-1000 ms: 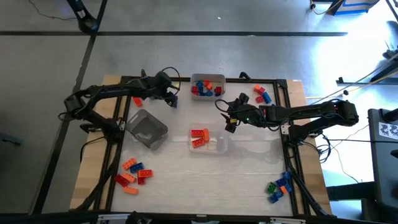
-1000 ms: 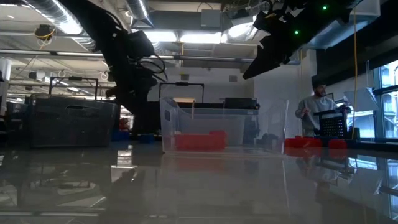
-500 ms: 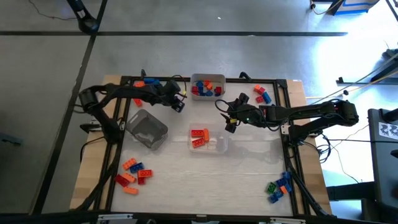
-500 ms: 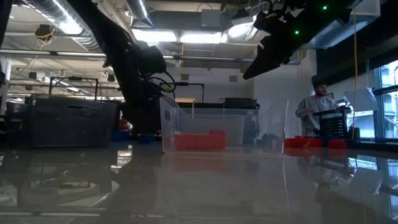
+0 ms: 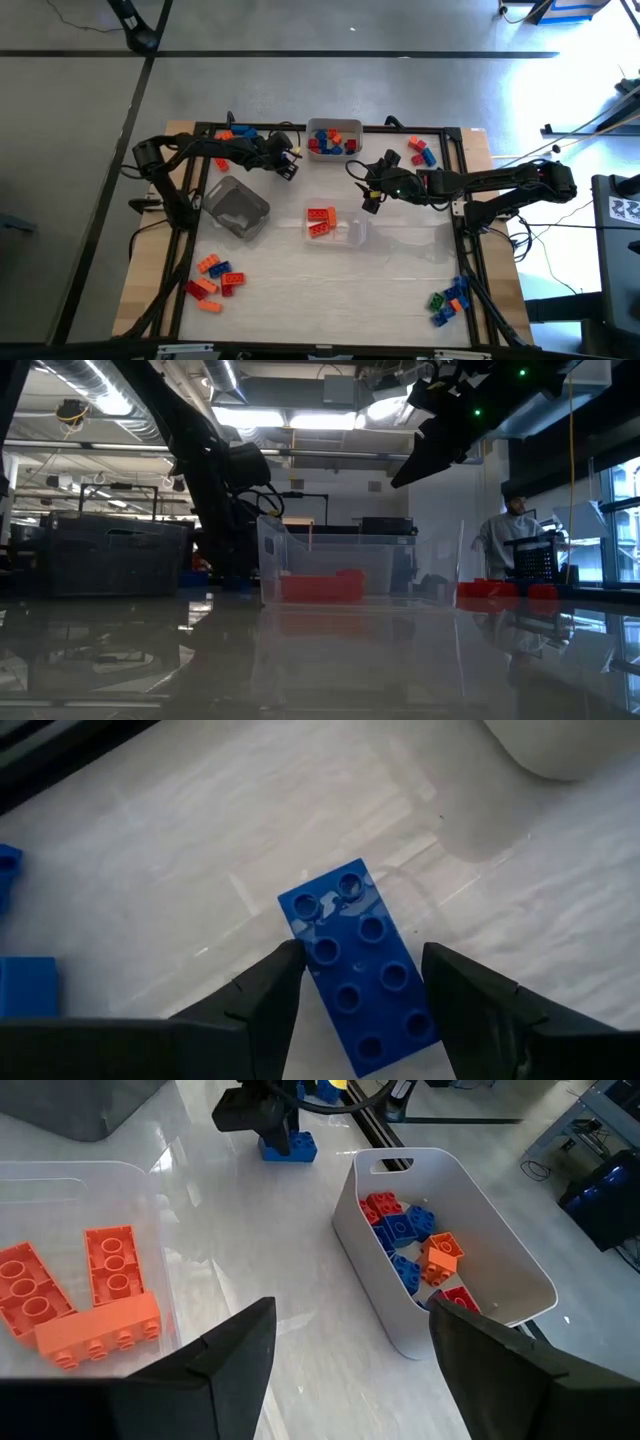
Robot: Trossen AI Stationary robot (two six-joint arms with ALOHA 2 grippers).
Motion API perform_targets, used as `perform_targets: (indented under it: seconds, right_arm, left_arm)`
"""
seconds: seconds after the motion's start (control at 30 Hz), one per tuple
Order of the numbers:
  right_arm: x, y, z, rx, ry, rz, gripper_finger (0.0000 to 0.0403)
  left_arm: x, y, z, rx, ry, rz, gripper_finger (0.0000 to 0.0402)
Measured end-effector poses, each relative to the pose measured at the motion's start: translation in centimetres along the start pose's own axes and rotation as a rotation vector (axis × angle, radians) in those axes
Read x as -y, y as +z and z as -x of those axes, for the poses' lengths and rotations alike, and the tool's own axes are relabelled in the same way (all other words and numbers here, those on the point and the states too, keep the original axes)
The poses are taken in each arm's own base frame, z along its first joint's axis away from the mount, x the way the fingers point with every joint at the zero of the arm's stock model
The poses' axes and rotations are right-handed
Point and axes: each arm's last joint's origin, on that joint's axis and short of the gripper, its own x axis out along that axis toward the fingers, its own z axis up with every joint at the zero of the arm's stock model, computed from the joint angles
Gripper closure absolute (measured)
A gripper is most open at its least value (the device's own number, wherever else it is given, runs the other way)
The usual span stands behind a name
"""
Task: Sort blocks by size
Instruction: Put the big blue game piece into the transparent bin
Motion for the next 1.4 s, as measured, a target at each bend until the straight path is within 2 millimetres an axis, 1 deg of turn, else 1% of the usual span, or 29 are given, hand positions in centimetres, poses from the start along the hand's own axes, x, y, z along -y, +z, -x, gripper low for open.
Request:
perform_targets:
  seconds: [0.07, 0.2, 0.27, 0.47, 0.63, 0.77, 0.97, 1.13, 1.27, 1.4]
  right_arm:
    - [0.0, 0.0, 0.0, 0.0, 0.0, 0.0, 0.0142]
    - [0.0, 0.0, 0.0, 0.0, 0.0, 0.0, 0.0142]
    - [0.0, 0.0, 0.0, -0.001, 0.0, 0.0, 0.0142]
    - [0.0, 0.0, 0.0, -0.001, 0.0, 0.001, 0.0142]
    - [0.0, 0.0, 0.0, -0.001, 0.0, 0.0, 0.0142]
    - [0.0, 0.0, 0.0, -0.001, 0.0, 0.001, 0.0142]
    - [0.0, 0.0, 0.0, 0.0, 0.0, 0.0, 0.0142]
    - [0.0, 0.0, 0.0, 0.0, 0.0, 0.0, 0.0142]
    - [0.0, 0.0, 0.0, 0.0, 0.0, 0.0, 0.0142]
    - [0.0, 0.0, 0.0, 0.0, 0.0, 0.0, 0.0142]
  left_arm:
    - [0.0, -0.1, 0.0, -0.008, 0.003, -0.034, 0.0206]
    - [0.0, -0.4, 0.0, -0.035, 0.01, -0.157, 0.021]
    - [-0.2, -0.8, -0.1, -0.075, 0.008, -0.212, 0.0223]
    - [-0.1, -0.8, 0.0, -0.074, 0.007, -0.282, 0.0278]
    - [0.0, -0.8, 0.0, -0.071, 0.008, -0.301, 0.0278]
    - [0.4, -1.0, 0.7, -0.063, -0.002, -0.318, 0.0277]
    - [1.2, -0.7, 3.9, 0.022, -0.051, -0.337, 0.0274]
    - [2.2, -0.5, 8.1, 0.16, -0.132, -0.354, 0.0272]
    - [3.1, -0.6, 11.5, 0.279, -0.253, -0.396, 0.0269]
    - [4.5, -1.1, 13.9, 0.371, -0.418, -0.474, 0.0267]
